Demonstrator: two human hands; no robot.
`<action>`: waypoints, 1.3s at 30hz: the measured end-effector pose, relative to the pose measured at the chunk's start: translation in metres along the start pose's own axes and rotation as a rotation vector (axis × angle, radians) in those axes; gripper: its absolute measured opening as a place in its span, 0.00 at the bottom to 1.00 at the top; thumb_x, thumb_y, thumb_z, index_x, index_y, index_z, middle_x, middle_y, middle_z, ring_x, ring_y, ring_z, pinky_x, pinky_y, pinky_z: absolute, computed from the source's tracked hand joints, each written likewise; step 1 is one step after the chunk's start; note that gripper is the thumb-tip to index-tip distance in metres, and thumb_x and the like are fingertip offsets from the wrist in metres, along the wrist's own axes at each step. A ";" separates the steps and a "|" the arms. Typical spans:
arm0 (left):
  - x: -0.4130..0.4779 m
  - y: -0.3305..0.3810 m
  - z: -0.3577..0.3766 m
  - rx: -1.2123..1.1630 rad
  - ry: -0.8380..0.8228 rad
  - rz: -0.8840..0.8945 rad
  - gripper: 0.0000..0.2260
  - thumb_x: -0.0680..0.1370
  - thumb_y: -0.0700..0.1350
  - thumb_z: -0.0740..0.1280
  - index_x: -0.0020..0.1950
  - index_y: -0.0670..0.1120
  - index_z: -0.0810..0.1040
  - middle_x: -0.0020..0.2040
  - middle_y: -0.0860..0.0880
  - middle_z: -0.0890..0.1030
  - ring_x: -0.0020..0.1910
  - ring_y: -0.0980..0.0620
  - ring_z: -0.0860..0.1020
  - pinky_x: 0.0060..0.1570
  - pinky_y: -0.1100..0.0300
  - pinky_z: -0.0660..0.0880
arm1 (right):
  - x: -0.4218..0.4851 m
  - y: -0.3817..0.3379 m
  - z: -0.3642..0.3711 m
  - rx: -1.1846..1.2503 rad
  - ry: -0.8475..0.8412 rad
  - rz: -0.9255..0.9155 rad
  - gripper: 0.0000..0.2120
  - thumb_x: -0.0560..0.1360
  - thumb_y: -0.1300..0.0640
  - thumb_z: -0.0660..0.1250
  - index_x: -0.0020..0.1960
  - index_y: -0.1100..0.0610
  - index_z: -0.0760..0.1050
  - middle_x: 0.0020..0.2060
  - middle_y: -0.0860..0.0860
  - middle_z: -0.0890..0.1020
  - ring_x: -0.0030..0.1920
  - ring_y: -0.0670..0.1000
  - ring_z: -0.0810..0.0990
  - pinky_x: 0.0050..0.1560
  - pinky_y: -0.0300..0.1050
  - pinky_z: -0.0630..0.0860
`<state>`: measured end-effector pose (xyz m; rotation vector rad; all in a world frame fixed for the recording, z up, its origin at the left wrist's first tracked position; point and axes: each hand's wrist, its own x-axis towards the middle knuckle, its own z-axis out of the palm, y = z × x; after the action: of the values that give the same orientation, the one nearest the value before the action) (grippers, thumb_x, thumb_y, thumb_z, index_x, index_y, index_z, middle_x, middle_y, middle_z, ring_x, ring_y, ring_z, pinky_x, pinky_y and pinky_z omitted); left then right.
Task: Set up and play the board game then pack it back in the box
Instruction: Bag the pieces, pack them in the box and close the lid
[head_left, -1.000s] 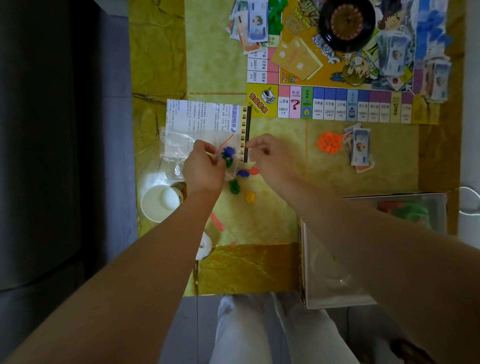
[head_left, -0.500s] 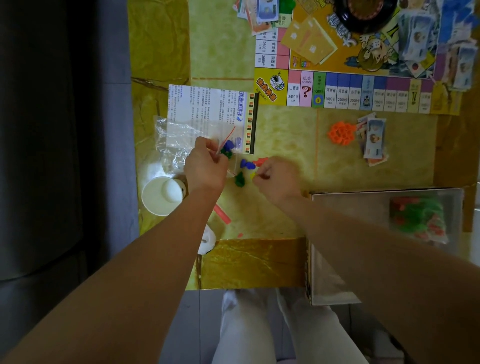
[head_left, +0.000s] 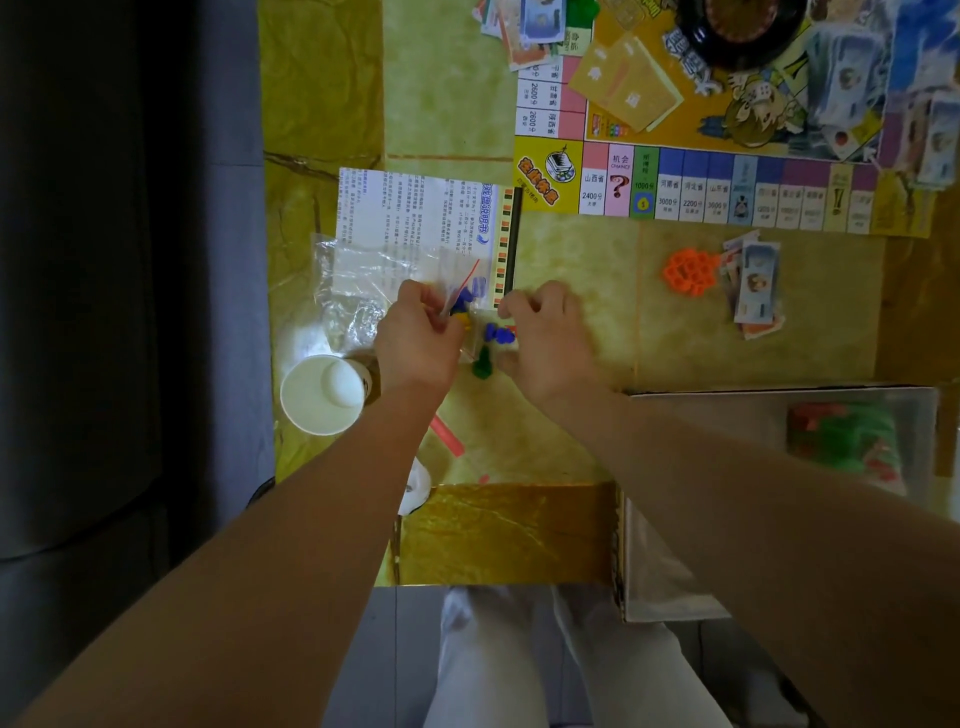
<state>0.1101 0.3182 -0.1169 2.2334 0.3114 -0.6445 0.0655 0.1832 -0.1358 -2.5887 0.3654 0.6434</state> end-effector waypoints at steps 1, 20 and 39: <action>0.001 -0.002 0.001 -0.004 -0.002 0.001 0.08 0.74 0.39 0.67 0.49 0.48 0.71 0.40 0.47 0.79 0.39 0.43 0.81 0.45 0.45 0.78 | 0.001 0.000 0.004 -0.006 0.033 -0.027 0.17 0.72 0.58 0.71 0.59 0.55 0.72 0.59 0.56 0.67 0.60 0.56 0.67 0.57 0.48 0.73; 0.001 0.001 -0.007 -0.089 -0.005 -0.011 0.08 0.73 0.39 0.67 0.48 0.47 0.70 0.37 0.51 0.77 0.38 0.40 0.81 0.44 0.43 0.78 | 0.015 -0.033 -0.027 0.931 -0.055 0.092 0.16 0.72 0.72 0.67 0.57 0.60 0.76 0.52 0.55 0.79 0.50 0.49 0.80 0.53 0.37 0.76; 0.005 0.004 -0.012 -0.095 0.022 0.012 0.08 0.73 0.37 0.64 0.45 0.49 0.69 0.34 0.51 0.76 0.37 0.41 0.80 0.43 0.43 0.78 | 0.005 -0.037 -0.020 1.027 0.033 0.171 0.12 0.77 0.73 0.57 0.51 0.60 0.74 0.48 0.53 0.81 0.51 0.52 0.81 0.53 0.42 0.78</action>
<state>0.1201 0.3243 -0.1099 2.1508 0.3333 -0.5871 0.0903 0.2053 -0.1093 -1.5943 0.7077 0.3216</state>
